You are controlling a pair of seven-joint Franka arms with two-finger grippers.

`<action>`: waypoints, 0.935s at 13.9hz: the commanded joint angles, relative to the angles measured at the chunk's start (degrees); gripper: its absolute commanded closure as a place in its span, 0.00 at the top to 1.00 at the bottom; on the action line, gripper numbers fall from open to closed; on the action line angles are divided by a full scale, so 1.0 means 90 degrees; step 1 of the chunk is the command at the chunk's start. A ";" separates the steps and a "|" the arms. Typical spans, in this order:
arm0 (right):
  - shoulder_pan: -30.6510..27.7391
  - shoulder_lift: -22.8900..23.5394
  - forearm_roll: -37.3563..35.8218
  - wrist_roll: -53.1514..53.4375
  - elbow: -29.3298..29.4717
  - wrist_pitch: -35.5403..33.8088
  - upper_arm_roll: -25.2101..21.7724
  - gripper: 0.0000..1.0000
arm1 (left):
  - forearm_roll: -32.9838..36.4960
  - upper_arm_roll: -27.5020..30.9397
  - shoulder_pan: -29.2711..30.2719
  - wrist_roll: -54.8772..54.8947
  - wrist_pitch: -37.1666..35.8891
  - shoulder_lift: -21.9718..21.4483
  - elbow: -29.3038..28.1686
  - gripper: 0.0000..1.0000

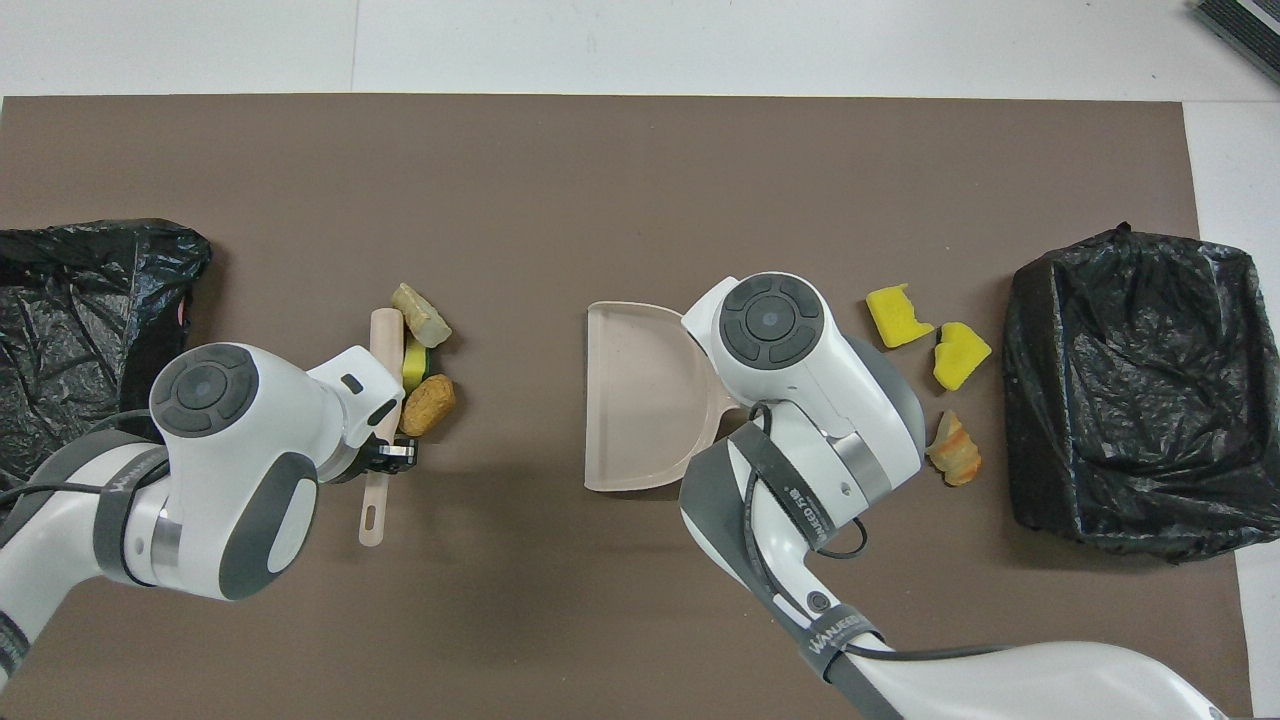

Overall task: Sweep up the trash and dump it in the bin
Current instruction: 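Sweep the trash pieces into the dustpan with the left gripper's brush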

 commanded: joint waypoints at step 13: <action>-0.0038 -0.0101 0.0200 -0.0298 -0.0167 -0.0067 0.0051 0.00 | -0.1781 0.0069 -0.2398 -0.0915 0.0317 0.0063 0.0781 0.00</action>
